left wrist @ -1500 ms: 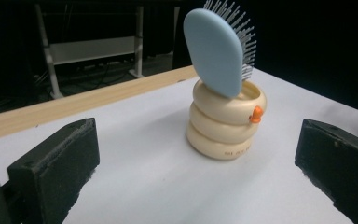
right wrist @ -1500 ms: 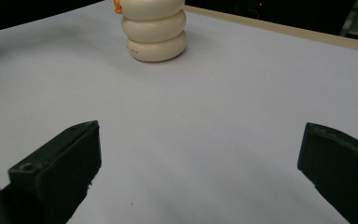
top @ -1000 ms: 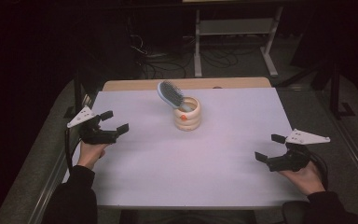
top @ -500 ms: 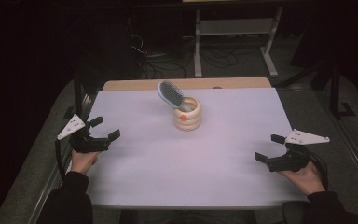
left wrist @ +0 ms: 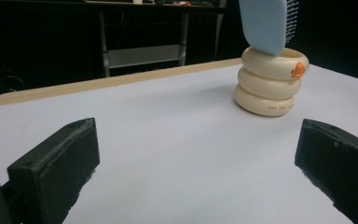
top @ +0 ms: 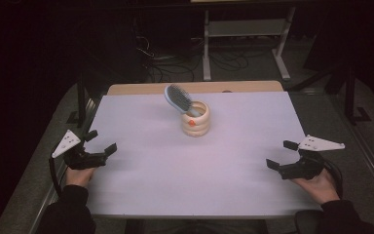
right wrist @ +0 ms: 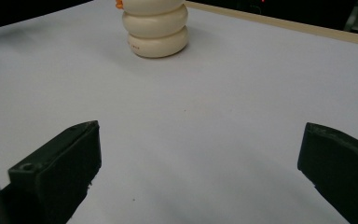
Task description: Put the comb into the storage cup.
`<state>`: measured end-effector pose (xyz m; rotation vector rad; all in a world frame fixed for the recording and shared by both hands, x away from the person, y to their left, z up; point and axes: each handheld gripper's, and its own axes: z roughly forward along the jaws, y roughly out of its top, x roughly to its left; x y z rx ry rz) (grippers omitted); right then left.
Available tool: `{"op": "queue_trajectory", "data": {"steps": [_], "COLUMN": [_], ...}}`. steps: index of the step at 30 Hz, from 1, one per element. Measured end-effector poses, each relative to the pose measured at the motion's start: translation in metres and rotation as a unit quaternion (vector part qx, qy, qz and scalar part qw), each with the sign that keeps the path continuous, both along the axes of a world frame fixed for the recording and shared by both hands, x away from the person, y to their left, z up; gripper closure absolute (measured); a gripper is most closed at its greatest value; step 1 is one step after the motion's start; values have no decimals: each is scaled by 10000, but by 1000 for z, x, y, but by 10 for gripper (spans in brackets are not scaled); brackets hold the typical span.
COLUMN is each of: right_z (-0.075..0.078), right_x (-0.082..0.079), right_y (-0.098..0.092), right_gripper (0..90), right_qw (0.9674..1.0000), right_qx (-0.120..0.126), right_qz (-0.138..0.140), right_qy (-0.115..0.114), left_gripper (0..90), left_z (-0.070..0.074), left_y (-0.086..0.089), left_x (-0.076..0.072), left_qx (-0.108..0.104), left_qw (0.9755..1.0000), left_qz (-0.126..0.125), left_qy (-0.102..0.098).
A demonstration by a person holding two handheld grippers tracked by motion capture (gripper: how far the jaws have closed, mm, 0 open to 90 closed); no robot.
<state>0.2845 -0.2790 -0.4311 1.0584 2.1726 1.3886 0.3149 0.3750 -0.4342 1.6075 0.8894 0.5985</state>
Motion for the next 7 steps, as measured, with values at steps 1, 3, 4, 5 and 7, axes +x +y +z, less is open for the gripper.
{"op": "queue_trajectory", "data": {"steps": [1, 3, 4, 5, 7], "right_z": [0, 0, 0, -1, -1], "right_x": [0, 0, 0, 0, 0], "right_y": [0, -1, -1, -1, -1], "right_gripper": [0, 0, 0, 0, 0], "right_qw": [10000, 10000, 10000, 10000, 10000], "right_qx": [10, 20, 20, 16, -10], "right_qz": [-10, -21, -22, -26, -40], "right_qy": [3, -1, -2, -3, 12], "left_gripper": [0, 0, 0, 0, 0], "left_z": [-1, -1, -1, 0, 0], "left_y": [1, 1, 1, 0, 0], "left_x": [-1, -1, -2, -2, -3], "left_qx": [-38, -30, -42, -65, -84], "left_qw": [10000, 10000, 10000, 10000, 9999], "left_qz": [-10, -25, -39, -57, -92], "left_qy": [19, 12, 10, 6, -22]}}
